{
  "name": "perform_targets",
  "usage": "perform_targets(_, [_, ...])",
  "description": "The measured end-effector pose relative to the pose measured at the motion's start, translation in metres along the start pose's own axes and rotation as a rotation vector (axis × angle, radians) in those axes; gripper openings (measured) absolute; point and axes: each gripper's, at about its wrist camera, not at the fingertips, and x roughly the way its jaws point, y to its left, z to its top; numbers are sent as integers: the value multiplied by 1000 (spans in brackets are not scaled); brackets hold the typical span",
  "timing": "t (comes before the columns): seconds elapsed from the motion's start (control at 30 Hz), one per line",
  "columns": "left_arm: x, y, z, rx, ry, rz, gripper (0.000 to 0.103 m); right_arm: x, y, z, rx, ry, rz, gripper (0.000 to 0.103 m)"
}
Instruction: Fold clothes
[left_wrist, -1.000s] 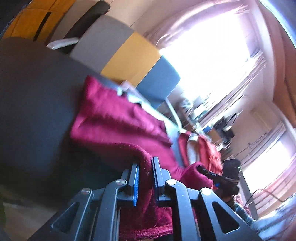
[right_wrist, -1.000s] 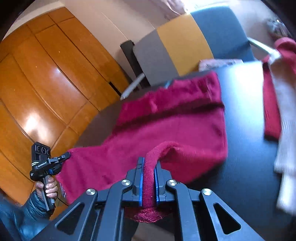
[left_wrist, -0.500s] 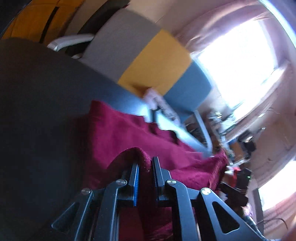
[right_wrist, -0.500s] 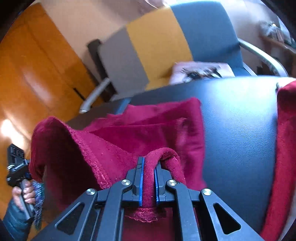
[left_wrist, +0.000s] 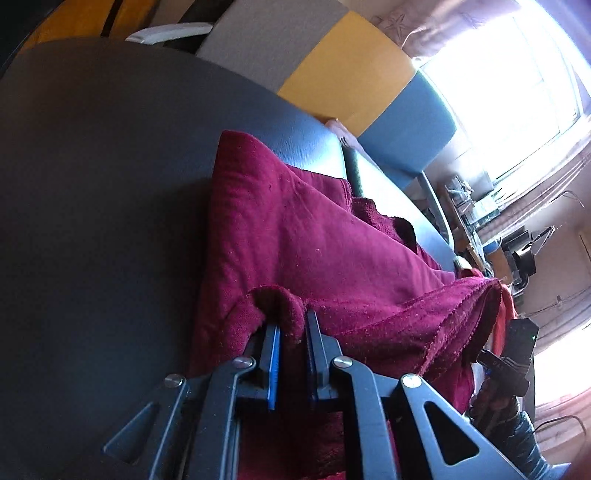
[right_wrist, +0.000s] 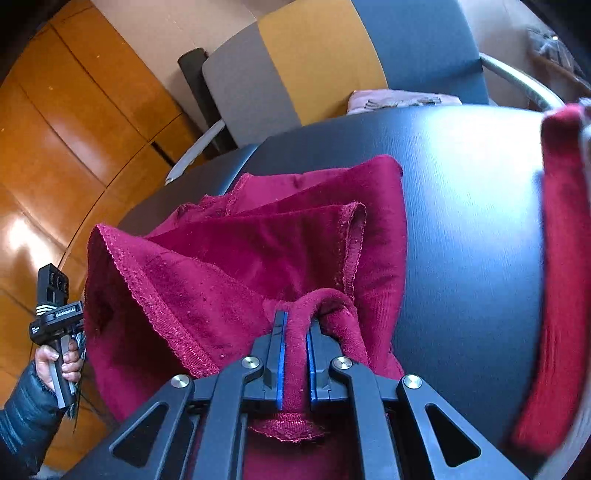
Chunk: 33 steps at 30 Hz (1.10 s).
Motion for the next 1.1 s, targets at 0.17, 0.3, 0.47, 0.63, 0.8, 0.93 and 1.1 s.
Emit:
perform_targets(0.17, [-34,6,-13,-88,-11,-123,11,-25,11,-17,25,-6,46,9])
perform_targets(0.3, [-47,21,0,-247,-57,-275,15,-37,0,-3,175,-69,143,14])
perform_targets(0.47, [-55,33,13,-352,-121,-261,30,-37,-18,12,361,-132,210,48])
perform_targets(0.63, [-68,35,18,-337,-172,-145,31,-57,-6,10,314,-189,185,52])
perform_targets(0.8, [-73,-3,10,-6,-169,142,38,-79,20,5,79,-220,-23,54])
perform_targets(0.93, [-57,-21,18,114,-142,171,41,-66,27,12,-46,-181,-152,56])
perform_targets(1.1, [-41,-27,37,171,-120,172,46,-36,27,35,-118,-145,-232,56])
